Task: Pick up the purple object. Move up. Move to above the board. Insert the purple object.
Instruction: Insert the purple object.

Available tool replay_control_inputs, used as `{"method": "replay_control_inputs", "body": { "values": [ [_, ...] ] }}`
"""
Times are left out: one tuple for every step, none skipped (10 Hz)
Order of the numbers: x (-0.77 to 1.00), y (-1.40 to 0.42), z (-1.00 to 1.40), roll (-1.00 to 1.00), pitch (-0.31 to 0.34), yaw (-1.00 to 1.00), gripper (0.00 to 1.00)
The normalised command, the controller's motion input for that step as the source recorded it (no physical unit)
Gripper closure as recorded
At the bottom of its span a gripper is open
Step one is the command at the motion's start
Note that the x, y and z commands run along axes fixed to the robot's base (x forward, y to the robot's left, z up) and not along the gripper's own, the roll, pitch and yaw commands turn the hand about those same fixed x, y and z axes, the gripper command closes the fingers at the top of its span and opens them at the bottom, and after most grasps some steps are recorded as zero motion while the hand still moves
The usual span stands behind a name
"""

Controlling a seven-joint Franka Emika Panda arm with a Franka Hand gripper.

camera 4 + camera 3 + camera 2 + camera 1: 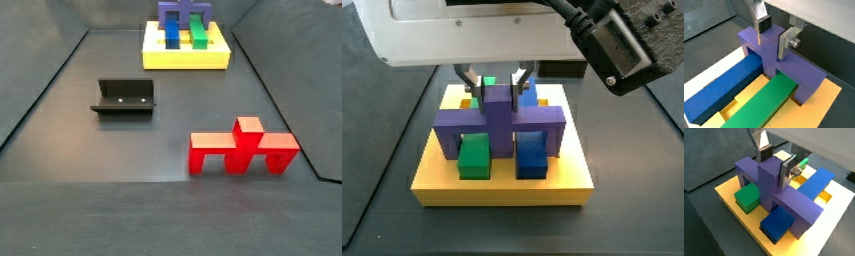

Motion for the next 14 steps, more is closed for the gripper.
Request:
{"method": "replay_control_inputs", "body": {
  "values": [
    [0.15,-0.1,0.0,0.26,0.0,0.1,1.0],
    [0.04,-0.05,0.17,0.3,0.0,0.07,1.0],
    [0.0,-0.11,0.08,0.29,0.0,0.11,1.0],
    [0.0,-0.12,0.07,0.25,-0.011,0.11,1.0],
    [0.0,-0.14,0.1,0.25,-0.023,0.11,1.0],
    [0.0,-0.14,0.12,0.23,-0.009,0.09,1.0],
    [0.07,-0.11,0.18,0.21,0.0,0.03,1.0],
    [0.06,-0.01,0.15,0.19,0.0,0.0,1.0],
    [0.04,0.0,0.0,0.18,0.0,0.0,1.0],
    [0.1,0.07,-0.02,0.19,0.0,0.0,1.0],
    [0.0,0.07,-0.22,0.14,0.0,0.0,1.0],
    [0.0,0.02,-0.13,0.09,0.0,0.0,1.0],
    [0.01,0.0,-0.03,0.11,0.0,0.0,1.0],
    [0.0,0.0,-0.21,0.04,-0.01,0.0,1.0]
  ]
}}
